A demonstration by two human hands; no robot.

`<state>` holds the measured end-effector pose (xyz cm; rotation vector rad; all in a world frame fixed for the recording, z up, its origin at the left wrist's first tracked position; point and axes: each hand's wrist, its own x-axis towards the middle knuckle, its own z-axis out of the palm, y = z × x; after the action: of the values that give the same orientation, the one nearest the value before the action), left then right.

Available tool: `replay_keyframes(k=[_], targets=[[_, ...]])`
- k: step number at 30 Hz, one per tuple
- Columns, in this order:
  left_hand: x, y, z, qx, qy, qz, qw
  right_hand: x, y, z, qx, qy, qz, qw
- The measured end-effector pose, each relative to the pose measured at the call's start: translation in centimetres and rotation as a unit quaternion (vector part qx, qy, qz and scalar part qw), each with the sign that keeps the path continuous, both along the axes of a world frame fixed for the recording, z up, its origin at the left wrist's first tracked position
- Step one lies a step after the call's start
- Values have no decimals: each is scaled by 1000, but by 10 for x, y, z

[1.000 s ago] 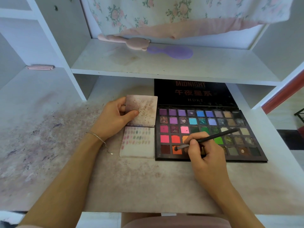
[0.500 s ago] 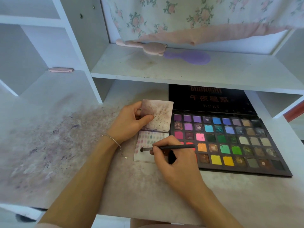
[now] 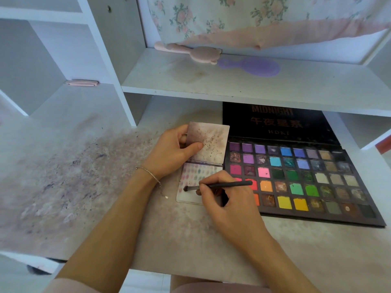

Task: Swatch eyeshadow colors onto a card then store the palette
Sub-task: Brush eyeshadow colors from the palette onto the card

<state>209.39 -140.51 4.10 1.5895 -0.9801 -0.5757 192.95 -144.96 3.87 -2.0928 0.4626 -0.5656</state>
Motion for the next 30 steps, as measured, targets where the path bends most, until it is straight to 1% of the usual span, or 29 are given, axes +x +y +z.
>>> replay_keyframes(k=[14,30], targets=[[1,0,-1,-2,1,-1,1000,0,0,1,-1,24,4,1000],[1,0,-2,-1,5,-1,1000,0,0,0,-14,24,7,1000]])
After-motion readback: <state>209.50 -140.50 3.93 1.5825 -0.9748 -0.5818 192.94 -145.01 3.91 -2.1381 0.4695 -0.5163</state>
